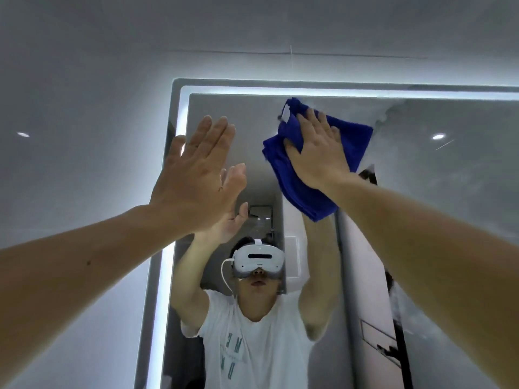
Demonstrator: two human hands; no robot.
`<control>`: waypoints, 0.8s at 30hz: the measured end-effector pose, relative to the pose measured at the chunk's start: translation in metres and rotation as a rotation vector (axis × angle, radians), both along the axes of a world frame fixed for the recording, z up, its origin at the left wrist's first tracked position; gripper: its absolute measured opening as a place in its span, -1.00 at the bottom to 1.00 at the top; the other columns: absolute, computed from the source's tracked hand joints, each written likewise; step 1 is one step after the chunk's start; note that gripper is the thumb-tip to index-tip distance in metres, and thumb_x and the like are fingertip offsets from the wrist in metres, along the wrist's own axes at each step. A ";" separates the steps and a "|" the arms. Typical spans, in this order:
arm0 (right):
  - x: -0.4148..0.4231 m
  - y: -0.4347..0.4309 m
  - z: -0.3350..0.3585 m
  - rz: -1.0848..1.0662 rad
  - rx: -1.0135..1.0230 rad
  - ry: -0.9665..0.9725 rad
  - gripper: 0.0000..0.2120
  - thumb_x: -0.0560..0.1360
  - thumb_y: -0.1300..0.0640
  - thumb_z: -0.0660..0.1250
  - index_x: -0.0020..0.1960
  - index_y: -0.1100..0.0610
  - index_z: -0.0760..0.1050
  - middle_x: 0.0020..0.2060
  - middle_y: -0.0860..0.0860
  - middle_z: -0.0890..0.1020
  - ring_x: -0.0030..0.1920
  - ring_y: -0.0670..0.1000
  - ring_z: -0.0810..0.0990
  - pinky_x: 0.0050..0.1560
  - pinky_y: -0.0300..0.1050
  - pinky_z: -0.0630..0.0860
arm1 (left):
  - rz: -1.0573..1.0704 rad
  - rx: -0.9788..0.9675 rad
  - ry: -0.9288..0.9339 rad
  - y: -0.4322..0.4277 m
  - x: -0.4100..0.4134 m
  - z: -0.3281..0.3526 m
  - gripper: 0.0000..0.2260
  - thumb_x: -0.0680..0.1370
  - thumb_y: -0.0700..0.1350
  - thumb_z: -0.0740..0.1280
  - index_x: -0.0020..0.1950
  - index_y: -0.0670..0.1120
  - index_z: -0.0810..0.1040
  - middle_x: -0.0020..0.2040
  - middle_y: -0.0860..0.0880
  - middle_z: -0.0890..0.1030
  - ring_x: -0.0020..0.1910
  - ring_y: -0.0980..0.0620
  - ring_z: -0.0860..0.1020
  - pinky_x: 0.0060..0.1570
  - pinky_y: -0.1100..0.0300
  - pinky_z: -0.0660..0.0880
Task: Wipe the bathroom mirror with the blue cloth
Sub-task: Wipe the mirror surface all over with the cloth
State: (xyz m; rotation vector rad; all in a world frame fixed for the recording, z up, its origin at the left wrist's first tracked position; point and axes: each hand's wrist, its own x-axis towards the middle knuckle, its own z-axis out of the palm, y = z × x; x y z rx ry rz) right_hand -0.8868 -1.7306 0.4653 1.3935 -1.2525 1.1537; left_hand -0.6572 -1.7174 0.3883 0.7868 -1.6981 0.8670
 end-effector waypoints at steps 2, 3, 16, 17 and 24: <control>-0.004 0.000 -0.041 -0.004 -0.022 0.085 -0.43 0.64 -0.17 0.04 0.57 0.03 0.09 0.58 -0.02 0.08 0.58 0.01 -0.03 0.50 -0.08 -0.19 | -0.019 -0.019 0.021 -0.001 0.000 0.005 -0.35 0.54 0.24 -0.18 0.61 0.06 -0.13 0.60 0.14 -0.18 0.55 0.17 -0.27 0.54 0.01 -0.25; -0.007 0.001 -0.062 -0.002 -0.019 0.118 -0.42 0.63 -0.20 0.03 0.57 0.01 0.11 0.58 -0.04 0.10 0.58 -0.01 -0.01 0.50 -0.09 -0.18 | -0.026 -0.022 0.028 -0.001 -0.001 0.007 -0.35 0.54 0.24 -0.18 0.61 0.06 -0.12 0.60 0.14 -0.18 0.55 0.17 -0.27 0.54 0.02 -0.26; -0.011 0.003 0.000 -0.046 0.069 0.223 -0.43 0.65 -0.17 -0.03 0.60 0.01 0.01 0.59 -0.05 0.01 0.58 -0.03 -0.11 0.48 -0.09 -0.22 | 0.056 -0.151 0.008 0.005 -0.022 0.046 -0.36 0.56 0.23 -0.21 0.62 0.02 -0.13 0.61 0.09 -0.16 0.56 0.14 -0.25 0.13 0.36 -0.68; -0.010 0.002 0.019 -0.062 0.080 0.206 -0.42 0.65 -0.18 -0.04 0.60 0.01 -0.01 0.59 -0.05 -0.01 0.58 -0.02 -0.13 0.49 -0.06 -0.22 | 0.052 -0.147 0.013 0.004 -0.024 0.049 -0.38 0.59 0.22 -0.20 0.62 0.02 -0.13 0.61 0.09 -0.17 0.56 0.14 -0.25 0.12 0.36 -0.67; -0.022 0.015 0.113 -0.180 0.115 -0.192 -0.38 0.65 -0.18 -0.12 0.61 0.07 -0.17 0.59 -0.01 -0.16 0.56 0.11 -0.31 0.50 0.21 -0.24 | -0.023 -0.121 0.023 0.003 -0.013 0.051 -0.34 0.52 0.25 -0.20 0.61 0.06 -0.12 0.61 0.15 -0.16 0.55 0.20 -0.27 0.54 0.05 -0.27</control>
